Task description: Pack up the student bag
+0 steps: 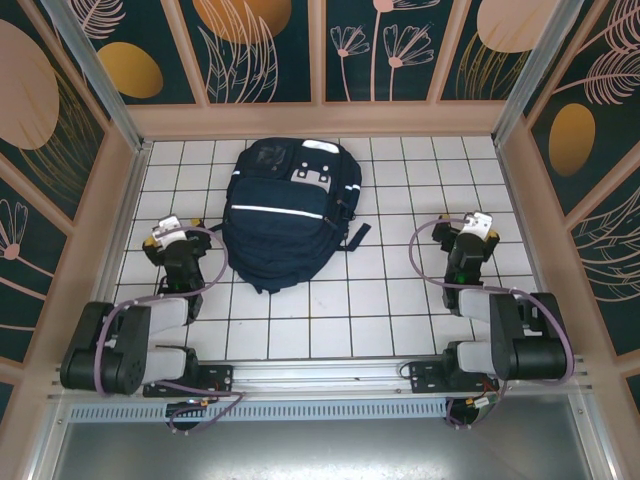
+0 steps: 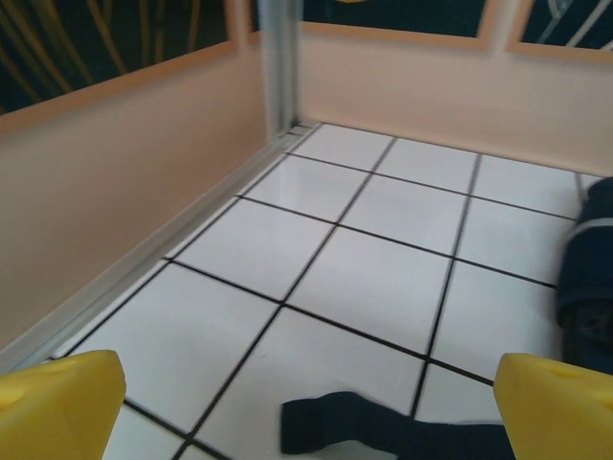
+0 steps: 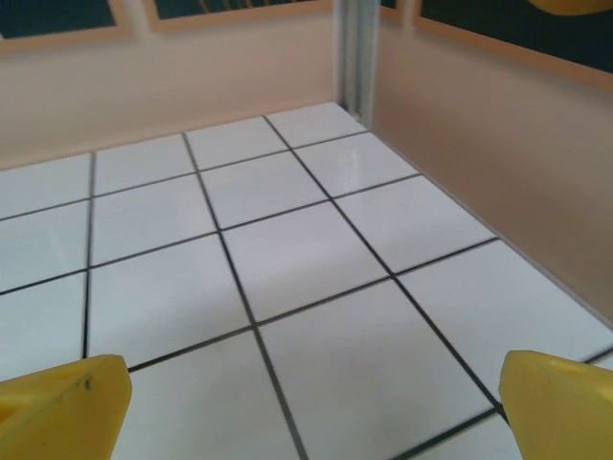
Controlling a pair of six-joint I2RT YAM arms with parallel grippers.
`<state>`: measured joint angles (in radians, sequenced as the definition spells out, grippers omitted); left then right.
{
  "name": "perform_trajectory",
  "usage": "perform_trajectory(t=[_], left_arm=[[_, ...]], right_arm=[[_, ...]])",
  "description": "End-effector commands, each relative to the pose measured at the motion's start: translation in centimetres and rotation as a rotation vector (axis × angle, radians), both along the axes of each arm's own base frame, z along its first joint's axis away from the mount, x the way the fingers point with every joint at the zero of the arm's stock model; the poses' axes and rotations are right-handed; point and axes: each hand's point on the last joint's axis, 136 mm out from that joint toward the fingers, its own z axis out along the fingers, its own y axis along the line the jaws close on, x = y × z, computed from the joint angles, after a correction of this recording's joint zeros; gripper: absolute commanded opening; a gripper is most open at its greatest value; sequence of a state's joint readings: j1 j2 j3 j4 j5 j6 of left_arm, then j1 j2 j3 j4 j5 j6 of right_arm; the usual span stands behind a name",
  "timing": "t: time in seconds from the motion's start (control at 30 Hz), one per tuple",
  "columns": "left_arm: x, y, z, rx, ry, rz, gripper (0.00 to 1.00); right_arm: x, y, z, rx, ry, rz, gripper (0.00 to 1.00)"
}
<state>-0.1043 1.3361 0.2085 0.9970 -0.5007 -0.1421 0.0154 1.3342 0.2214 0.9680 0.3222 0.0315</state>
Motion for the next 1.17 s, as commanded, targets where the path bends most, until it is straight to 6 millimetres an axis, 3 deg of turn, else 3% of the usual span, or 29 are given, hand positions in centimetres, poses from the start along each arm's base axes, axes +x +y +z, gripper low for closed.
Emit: perform_trajectory(t=[0.0,0.3,0.47,1.13], left_arm=[[1.7,-1.7,3.4,0.035,-0.130,-0.117,0.99],[2.1,-1.7,1.3,0.023,-0.126,-0.150,0.98],[2.0,-0.7,1.4,0.007,-0.136,-0.088,0.99],[2.0,-0.7,1.3,0.008,-0.133,-0.088,0.99]], right_arm=[[0.9,2.2,2.5,0.036,-0.133,0.157,0.99],[1.3,3.5,0.9,0.026,-0.140,0.244,0.99],[2.3,3.7,0.0,0.030,-0.091,0.246,0.99],[2.3,3.4,-0.1,0.040,-0.090,0.243,0.99]])
